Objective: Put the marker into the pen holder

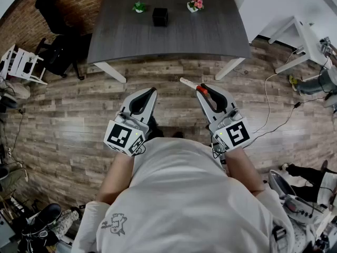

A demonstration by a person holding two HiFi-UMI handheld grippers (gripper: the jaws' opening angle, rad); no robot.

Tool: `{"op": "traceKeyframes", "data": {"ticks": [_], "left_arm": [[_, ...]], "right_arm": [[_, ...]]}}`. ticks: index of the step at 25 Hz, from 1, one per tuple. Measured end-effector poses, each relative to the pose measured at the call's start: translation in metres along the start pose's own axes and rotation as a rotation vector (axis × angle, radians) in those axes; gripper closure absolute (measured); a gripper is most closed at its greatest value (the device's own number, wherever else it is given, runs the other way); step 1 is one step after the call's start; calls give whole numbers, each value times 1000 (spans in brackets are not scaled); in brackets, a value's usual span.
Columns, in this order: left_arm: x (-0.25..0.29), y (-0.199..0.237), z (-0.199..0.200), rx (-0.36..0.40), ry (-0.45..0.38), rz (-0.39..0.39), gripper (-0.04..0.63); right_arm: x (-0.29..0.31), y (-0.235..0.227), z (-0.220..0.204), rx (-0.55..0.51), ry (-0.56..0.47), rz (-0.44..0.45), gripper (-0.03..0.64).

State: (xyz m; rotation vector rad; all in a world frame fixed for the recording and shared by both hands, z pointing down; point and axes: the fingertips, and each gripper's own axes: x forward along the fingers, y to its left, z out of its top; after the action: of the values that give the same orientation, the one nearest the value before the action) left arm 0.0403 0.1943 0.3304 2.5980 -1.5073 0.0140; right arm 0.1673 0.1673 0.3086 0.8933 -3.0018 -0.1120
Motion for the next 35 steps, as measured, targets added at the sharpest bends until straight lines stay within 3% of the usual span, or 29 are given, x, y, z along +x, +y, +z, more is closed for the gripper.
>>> {"op": "traceKeyframes", "data": {"ticks": [20,35], "left_arm": [[3,59,-1,-24,2,15,584],[-9,196,20,-23,-15,-57,584]], "right_arm": [[50,-6,-4,-12,7,-23,545],[173,4,10,-27,11,-130,545]]}}
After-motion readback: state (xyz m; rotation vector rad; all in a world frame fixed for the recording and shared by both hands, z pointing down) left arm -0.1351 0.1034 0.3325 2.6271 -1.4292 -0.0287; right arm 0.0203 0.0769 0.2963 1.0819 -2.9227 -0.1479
